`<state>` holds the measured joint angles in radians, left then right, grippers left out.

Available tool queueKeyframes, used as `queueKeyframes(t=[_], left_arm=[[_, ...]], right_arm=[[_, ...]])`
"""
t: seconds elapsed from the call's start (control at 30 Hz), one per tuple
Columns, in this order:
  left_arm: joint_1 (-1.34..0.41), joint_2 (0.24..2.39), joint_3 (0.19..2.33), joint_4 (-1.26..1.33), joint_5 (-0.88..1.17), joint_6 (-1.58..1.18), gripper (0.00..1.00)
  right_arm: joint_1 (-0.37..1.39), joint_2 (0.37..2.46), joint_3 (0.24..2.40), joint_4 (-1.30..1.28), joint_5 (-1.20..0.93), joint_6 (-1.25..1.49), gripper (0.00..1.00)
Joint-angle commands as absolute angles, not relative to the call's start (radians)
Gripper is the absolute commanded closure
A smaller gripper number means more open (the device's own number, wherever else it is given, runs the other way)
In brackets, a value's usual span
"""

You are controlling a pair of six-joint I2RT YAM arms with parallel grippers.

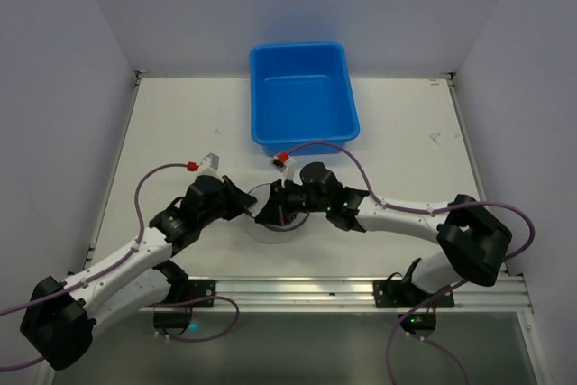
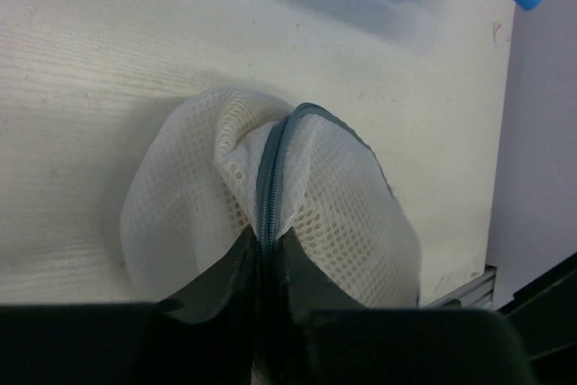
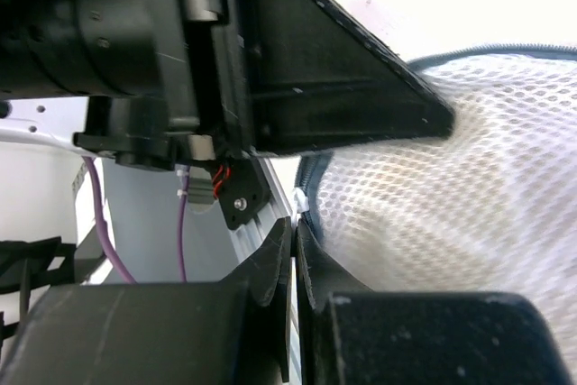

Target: Unzip the laundry bag and remove the bra

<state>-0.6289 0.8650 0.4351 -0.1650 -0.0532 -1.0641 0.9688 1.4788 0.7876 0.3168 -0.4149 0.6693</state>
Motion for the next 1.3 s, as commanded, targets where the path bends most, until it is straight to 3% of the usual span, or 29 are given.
queueKeyframes(t=[0.0, 0.17, 0.3, 0.43, 0.63, 0.73, 0.83, 0.87, 0.97, 1.13, 1.27], left_arm=[[-0.630, 0.839, 0.452, -0.152, -0.072, -1.055, 1.00], [-0.626, 0.839, 0.491, -0.199, -0.113, -0.999, 1.00], [-0.615, 0.842, 0.514, -0.213, -0.133, -0.936, 1.00], [-0.597, 0.856, 0.537, -0.183, -0.088, -0.845, 1.00], [-0.558, 0.937, 0.592, -0.086, 0.157, -0.629, 1.00], [-0.538, 1.001, 0.633, -0.068, 0.179, -0.606, 1.00], [-0.534, 1.035, 0.664, -0.046, 0.173, -0.658, 0.62], [-0.534, 1.051, 0.670, -0.040, 0.172, -0.679, 0.31], [-0.534, 1.058, 0.672, -0.073, 0.135, -0.771, 0.03], [-0.534, 0.961, 0.640, -0.270, -0.066, -0.868, 0.00], [-0.535, 0.844, 0.549, -0.255, -0.078, -0.916, 0.00]], right_arm=[[0.968, 1.424, 0.804, 0.273, -0.379, 0.629, 1.00], [0.950, 1.316, 0.776, -0.049, -0.273, 0.506, 1.00], [0.824, 1.177, 0.669, -0.162, -0.294, 0.488, 1.00], [0.674, 1.053, 0.624, -0.340, -0.188, 0.425, 1.00], [0.604, 1.080, 0.656, -0.367, -0.184, 0.488, 1.00], [0.621, 1.098, 0.638, -0.226, -0.335, 0.529, 1.00], [0.689, 1.129, 0.649, -0.102, -0.420, 0.601, 1.00], [0.712, 1.141, 0.658, -0.082, -0.416, 0.617, 1.00], [0.794, 1.189, 0.683, 0.042, -0.394, 0.695, 1.00], [0.880, 1.276, 0.735, 0.202, -0.373, 0.784, 1.00], [0.902, 1.347, 0.784, 0.201, -0.371, 0.772, 1.00]])
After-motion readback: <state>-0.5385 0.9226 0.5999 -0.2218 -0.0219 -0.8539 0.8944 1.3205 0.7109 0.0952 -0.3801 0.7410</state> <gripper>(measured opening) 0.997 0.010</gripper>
